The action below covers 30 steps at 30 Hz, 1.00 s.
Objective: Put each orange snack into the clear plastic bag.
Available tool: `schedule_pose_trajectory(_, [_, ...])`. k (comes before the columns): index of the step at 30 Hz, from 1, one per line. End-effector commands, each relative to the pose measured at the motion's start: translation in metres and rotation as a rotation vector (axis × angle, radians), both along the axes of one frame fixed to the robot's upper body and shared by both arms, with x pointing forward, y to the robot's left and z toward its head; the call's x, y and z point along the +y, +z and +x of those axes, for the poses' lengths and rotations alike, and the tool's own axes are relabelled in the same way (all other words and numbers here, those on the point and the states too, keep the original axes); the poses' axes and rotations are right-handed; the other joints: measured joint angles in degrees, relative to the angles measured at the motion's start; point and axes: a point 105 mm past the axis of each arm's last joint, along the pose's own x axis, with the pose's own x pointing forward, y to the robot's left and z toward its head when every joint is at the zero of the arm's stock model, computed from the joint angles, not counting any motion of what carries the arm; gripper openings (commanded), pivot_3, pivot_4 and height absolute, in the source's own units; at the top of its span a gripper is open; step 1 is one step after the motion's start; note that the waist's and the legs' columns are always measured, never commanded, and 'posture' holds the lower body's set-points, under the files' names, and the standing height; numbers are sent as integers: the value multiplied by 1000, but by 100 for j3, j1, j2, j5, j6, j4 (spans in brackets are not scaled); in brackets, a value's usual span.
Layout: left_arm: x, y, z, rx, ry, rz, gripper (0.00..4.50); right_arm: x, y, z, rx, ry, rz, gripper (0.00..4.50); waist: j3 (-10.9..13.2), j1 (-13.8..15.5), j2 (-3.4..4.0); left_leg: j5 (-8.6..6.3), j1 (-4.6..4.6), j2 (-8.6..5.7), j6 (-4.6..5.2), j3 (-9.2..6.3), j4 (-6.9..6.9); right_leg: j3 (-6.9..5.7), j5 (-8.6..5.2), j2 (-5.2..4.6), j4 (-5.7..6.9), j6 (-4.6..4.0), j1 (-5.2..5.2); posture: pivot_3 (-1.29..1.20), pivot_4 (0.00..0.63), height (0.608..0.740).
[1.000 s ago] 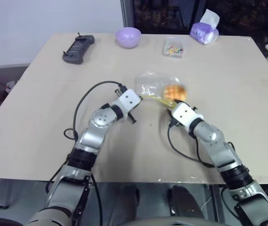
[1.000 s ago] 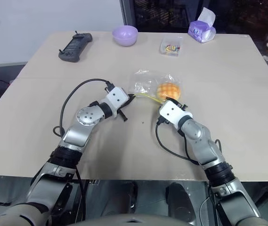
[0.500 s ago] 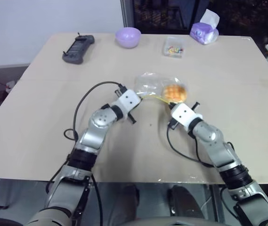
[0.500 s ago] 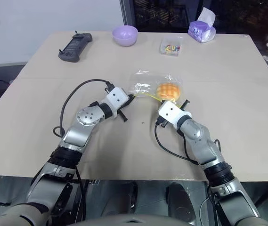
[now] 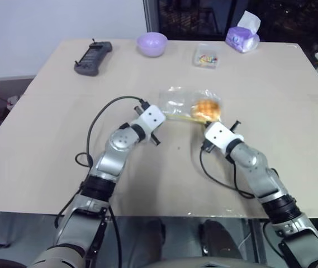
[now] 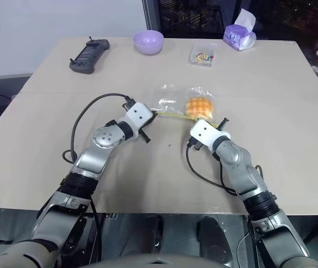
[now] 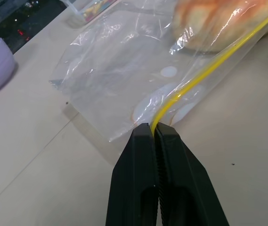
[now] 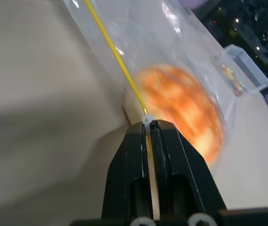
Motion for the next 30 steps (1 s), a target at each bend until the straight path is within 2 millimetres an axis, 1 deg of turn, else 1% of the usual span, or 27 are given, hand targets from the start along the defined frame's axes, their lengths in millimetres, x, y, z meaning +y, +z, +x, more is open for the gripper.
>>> schedule_pose_trajectory(1, [16,13,6,-48,68,-3,0,-25,3,3,-20,-82,-29,47,0,-1,0,0,0,0,0,0,0,0,0,0,0,0,0,0,150,740])
schedule_pose_trajectory(7, [15,13,6,-47,65,-5,0,-30,2,4,-17,-92,-49,47,0,-2,0,0,0,0,0,1,0,0,0,0,0,0,0,0,150,740])
schedule_pose_trajectory(14, [13,12,6,-43,56,-9,0,-30,-2,4,-7,-88,-61,47,0,-1,0,-1,0,0,1,0,0,0,0,0,0,0,0,0,150,740])
schedule_pose_trajectory(22, [-2,16,3,-60,-5,-44,0,-28,0,4,-9,-67,-57,47,0,1,0,-1,0,0,1,0,0,0,0,-1,0,0,0,0,150,740])
schedule_pose_trajectory(27, [-6,16,1,-60,-20,-47,0,-29,0,5,-3,-68,-53,47,0,0,0,0,0,0,1,0,0,0,0,-1,0,0,0,0,150,740])
schedule_pose_trajectory(30, [-8,15,1,-58,-28,-48,0,-29,4,7,-21,-63,-50,1013,0,1,0,0,0,0,1,0,0,0,0,-1,0,0,0,0,150,740])
